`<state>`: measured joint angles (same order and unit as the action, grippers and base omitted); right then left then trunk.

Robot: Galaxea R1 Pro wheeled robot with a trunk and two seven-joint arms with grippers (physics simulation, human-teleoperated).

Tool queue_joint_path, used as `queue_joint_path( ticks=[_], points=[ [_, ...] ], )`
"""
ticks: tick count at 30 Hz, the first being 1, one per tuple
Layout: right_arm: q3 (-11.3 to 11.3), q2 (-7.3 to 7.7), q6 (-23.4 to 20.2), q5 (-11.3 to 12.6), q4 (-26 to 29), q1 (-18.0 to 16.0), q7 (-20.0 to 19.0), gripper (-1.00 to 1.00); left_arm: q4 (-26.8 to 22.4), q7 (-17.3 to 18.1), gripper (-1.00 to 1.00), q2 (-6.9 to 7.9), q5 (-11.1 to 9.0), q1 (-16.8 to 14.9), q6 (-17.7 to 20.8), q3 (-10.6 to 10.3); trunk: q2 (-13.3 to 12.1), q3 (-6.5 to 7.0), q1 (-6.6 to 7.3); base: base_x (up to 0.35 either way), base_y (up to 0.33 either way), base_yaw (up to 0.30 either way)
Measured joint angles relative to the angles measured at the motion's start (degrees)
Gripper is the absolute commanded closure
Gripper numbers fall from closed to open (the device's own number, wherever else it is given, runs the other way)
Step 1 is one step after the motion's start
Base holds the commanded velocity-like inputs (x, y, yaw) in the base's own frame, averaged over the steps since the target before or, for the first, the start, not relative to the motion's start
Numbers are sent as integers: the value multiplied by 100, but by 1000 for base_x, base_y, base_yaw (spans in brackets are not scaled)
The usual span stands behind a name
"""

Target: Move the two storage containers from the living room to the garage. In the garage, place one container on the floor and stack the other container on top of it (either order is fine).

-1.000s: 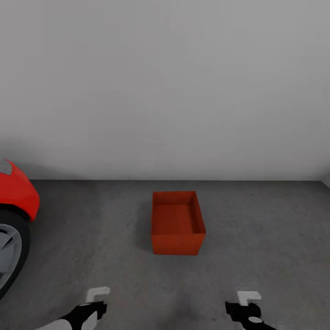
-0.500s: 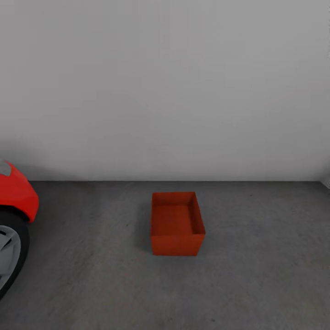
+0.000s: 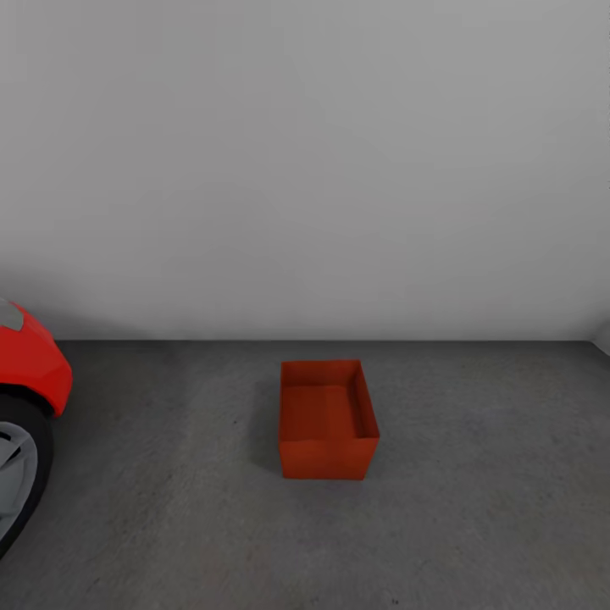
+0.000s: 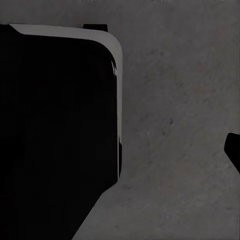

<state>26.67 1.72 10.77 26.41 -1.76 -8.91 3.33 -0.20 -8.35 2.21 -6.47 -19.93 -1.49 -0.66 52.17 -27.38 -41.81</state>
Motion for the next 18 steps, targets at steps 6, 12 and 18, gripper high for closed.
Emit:
queue_joint_path(
  ticks=[6, 12, 18],
  points=[
    [0, 3, -52, -7, 0, 9, 0, -100, -1, -2, -100, 0, -4, 0, -2, 1, 0, 57, 0, 0, 0, 0],
    [1, 6, -14, -4, 0, 39, 0, -100, -1, 0, -100, 0, 2, 0, -2, 0, 0, 114, 0, 0, 0, 0],
    [1, 6, -9, -4, 0, 44, 0, -100, -1, 2, -100, 0, -4, 0, -2, 0, 0, 171, 0, 0, 0, 0]
  ],
)
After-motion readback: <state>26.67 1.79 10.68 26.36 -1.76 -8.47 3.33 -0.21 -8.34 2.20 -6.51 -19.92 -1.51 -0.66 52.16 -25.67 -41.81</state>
